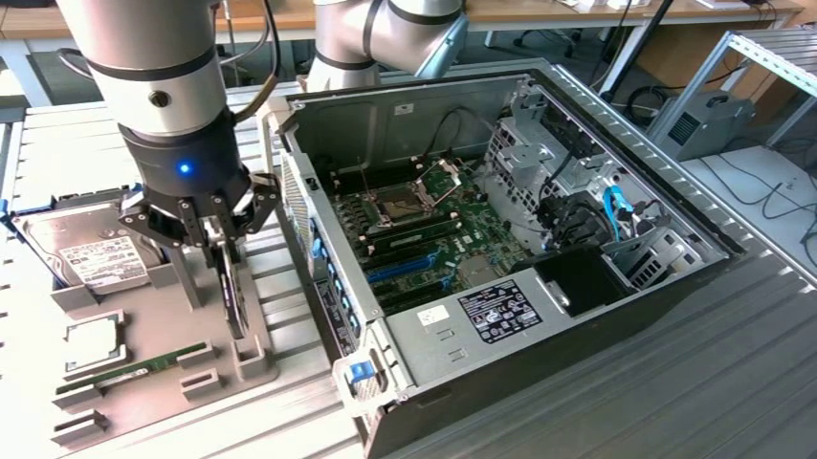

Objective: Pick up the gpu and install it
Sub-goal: 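Pick up the gpu and move the gpu toward the slot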

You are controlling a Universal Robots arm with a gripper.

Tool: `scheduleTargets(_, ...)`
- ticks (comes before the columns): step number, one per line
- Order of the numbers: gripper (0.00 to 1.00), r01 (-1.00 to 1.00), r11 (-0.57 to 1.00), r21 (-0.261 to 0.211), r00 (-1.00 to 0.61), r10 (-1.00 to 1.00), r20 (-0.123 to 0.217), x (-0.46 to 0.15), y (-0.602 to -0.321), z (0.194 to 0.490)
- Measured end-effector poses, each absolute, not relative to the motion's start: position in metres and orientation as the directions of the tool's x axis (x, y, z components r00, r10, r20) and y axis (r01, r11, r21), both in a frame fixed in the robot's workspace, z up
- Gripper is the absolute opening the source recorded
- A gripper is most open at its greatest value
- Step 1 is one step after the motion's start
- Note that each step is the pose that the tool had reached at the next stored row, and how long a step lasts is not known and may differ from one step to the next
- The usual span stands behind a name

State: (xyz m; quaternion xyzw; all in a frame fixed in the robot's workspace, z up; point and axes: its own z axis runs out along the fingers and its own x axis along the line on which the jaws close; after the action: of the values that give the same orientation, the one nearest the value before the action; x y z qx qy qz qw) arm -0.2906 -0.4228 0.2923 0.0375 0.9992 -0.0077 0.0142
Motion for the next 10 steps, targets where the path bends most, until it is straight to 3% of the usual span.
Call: scheduleTargets(10, 0.27, 0.075, 0.997, -0.014, -0.997, 0.075, -0.029, -0.2906, -0.4228, 0.2955)
